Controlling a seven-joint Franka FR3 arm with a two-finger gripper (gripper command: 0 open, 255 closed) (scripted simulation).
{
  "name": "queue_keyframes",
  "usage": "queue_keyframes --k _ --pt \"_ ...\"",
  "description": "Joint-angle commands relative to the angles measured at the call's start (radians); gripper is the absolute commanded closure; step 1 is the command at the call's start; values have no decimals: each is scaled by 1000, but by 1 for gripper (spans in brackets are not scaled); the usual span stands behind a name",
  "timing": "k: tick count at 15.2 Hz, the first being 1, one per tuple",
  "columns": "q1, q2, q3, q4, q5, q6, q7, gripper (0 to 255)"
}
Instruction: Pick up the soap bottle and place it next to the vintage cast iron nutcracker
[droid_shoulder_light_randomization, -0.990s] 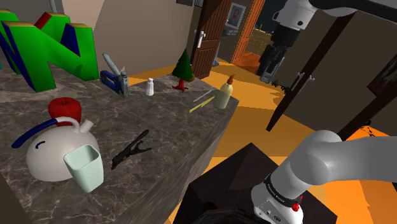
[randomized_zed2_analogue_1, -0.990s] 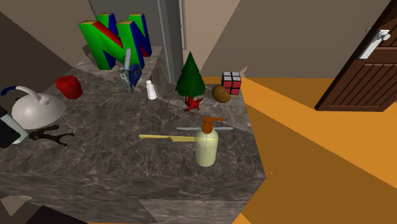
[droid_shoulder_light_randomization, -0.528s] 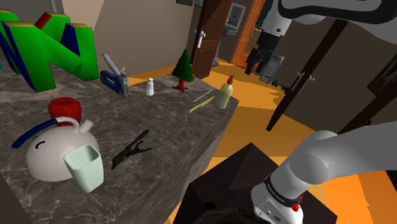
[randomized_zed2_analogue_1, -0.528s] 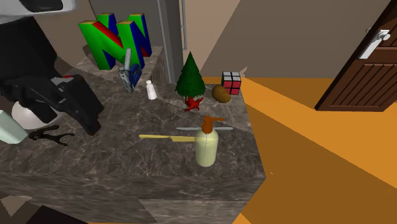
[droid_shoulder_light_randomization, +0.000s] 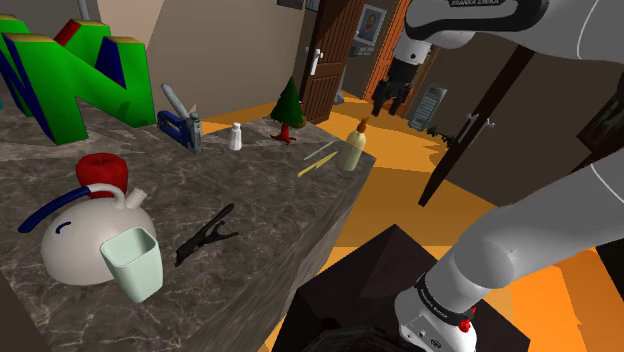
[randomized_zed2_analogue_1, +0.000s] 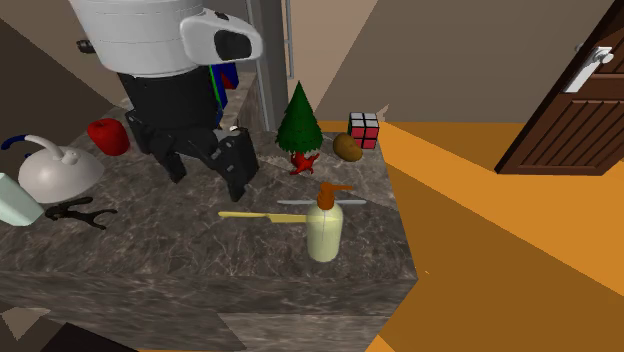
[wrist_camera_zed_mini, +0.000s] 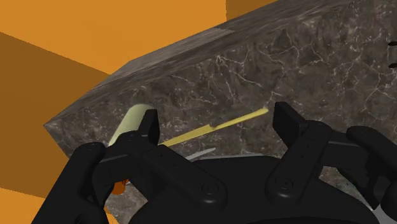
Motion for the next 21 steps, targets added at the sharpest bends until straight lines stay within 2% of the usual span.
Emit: queue_keyframes --k 1,8,15,21 --pt "-8 80 -24 52 13 21 -20 0" --pt "-45 353 -87 255 86 54 -85 0" --pt "-116 624 -114 510 177 29 -138 0" --pt "-112 628 -110 435 181 108 -142 0"
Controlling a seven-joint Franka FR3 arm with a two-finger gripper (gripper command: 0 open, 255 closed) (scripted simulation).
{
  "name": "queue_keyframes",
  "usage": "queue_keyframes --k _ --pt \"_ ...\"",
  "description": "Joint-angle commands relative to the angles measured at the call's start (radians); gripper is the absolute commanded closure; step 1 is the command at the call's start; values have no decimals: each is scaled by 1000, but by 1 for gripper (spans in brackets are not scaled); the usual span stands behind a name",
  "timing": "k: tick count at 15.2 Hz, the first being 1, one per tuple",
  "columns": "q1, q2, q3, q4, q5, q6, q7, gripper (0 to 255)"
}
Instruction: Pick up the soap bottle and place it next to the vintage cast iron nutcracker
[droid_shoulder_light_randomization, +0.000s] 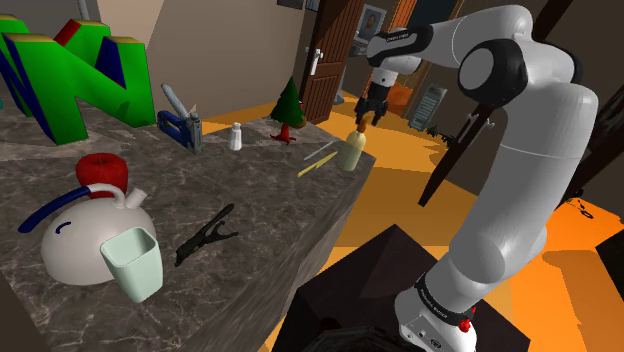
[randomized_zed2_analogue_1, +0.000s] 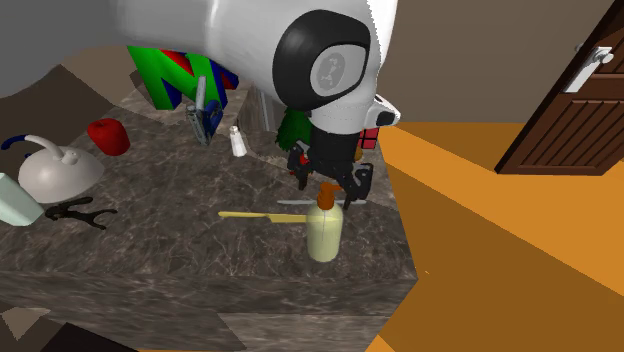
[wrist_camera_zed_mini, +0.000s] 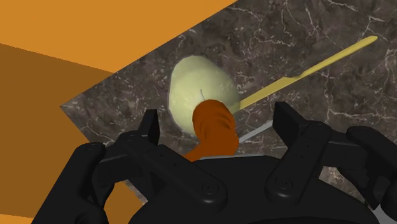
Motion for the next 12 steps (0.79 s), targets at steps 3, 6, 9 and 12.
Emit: queue_keyframes --k 3,6,9,12 --pt "1 7 2 -27 3 33 -2 0" --pt "1 7 2 -27 3 33 -2 0" --pt "1 7 2 -26 3 33 -2 0" --pt "1 7 2 -26 3 33 -2 255"
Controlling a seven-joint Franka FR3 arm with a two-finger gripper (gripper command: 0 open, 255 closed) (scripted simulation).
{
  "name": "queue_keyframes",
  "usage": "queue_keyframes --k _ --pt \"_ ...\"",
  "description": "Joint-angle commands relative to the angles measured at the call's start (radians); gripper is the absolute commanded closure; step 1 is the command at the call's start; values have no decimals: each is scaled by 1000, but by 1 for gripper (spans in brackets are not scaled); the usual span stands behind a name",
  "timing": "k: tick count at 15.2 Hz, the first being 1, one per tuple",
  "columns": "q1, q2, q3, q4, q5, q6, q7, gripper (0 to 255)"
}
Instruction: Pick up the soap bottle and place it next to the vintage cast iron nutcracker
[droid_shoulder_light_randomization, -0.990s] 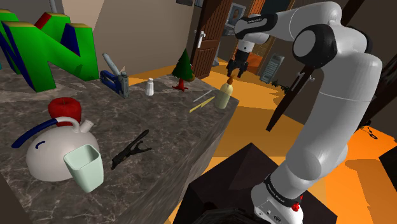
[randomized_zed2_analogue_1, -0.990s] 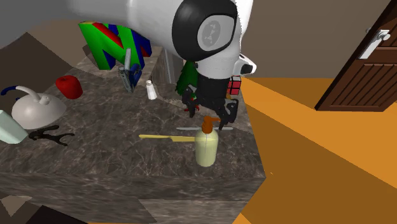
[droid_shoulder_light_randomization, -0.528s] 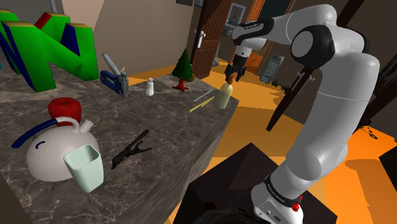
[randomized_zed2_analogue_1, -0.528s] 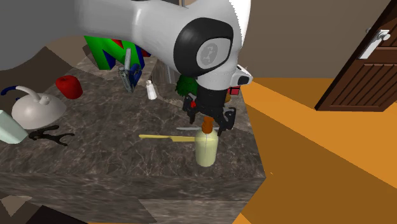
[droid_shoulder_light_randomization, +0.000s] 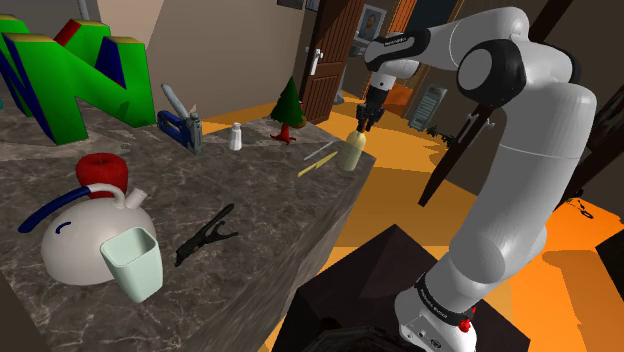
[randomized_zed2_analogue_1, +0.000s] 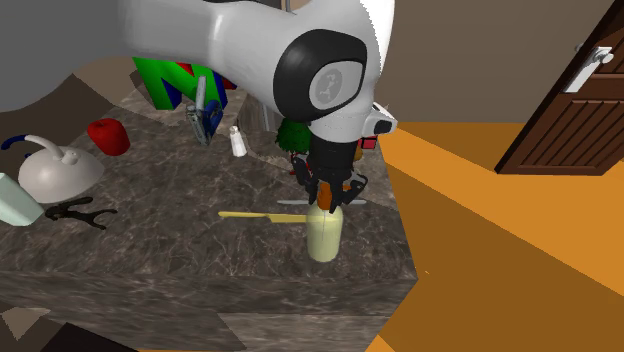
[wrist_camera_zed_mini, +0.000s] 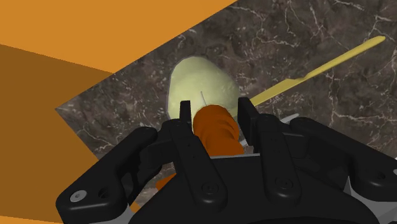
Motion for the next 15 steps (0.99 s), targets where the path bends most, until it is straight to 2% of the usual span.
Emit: queue_keyframes --k 1,7,15 --pt "0 0 0 0 0 0 0 255" --pt "0 0 0 0 0 0 0 255" --pt "-1 -21 -4 79 -10 -98 9 255"
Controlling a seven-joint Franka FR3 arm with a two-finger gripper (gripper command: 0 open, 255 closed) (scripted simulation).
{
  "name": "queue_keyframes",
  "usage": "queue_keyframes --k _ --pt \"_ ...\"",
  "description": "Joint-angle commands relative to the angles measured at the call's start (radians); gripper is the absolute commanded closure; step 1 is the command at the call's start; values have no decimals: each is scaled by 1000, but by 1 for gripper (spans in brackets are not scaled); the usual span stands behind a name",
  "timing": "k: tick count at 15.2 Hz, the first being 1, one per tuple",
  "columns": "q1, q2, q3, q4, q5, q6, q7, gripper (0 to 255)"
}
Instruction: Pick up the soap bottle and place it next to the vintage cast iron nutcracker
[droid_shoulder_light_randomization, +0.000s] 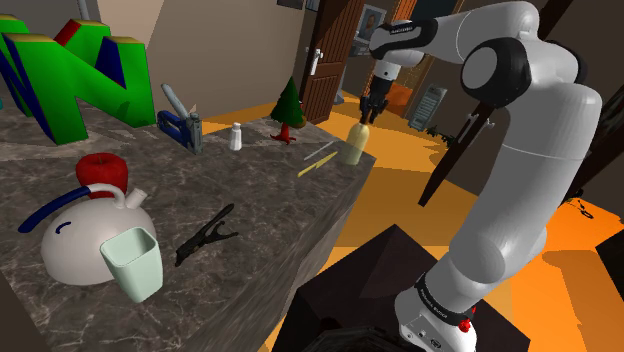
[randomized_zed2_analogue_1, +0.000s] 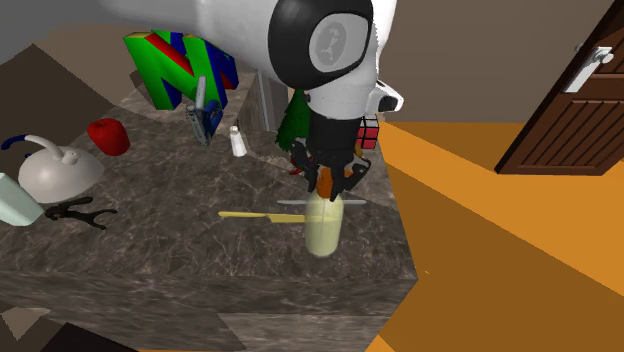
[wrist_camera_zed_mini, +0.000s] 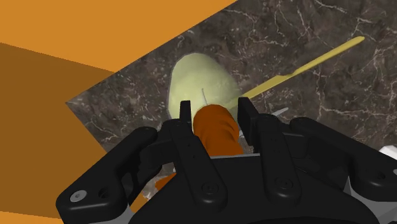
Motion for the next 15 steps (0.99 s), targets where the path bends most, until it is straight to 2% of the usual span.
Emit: queue_keyframes --k 1,15 --pt "-2 -1 -1 25 -1 -26 1 255" --pt "-13 1 -6 217 -3 -215 9 255"
